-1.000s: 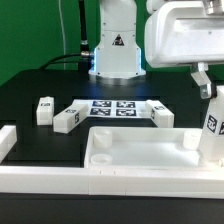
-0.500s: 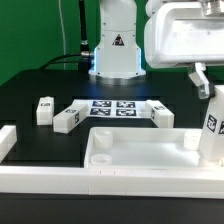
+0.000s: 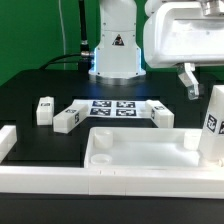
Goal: Assemble desk
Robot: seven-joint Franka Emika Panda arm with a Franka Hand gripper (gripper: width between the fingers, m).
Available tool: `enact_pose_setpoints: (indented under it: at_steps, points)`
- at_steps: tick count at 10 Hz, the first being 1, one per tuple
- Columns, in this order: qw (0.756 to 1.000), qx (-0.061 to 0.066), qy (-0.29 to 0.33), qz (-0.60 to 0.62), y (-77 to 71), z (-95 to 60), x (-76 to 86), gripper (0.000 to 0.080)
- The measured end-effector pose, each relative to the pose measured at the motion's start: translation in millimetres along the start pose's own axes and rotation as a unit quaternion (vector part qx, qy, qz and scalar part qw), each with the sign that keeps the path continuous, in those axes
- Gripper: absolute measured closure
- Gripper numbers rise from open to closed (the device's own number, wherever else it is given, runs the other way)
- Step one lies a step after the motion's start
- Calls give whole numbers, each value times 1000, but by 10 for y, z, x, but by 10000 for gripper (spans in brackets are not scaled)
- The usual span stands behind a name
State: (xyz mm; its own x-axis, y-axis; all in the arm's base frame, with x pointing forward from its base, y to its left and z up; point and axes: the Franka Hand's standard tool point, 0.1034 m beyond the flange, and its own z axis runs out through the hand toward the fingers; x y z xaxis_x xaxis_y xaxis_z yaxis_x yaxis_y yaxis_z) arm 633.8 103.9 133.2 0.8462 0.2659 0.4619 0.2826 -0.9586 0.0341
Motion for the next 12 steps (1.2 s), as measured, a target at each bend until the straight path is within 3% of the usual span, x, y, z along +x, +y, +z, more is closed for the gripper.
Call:
enact_pose_setpoints:
  at_steps: [4,8,12]
  points:
    - [1000,1,-1,-5,16,-230,257,150]
    - [999,8,-39,-5,-22,-127,121,150]
    - [982,35,-187,18,-117,-38,43,150]
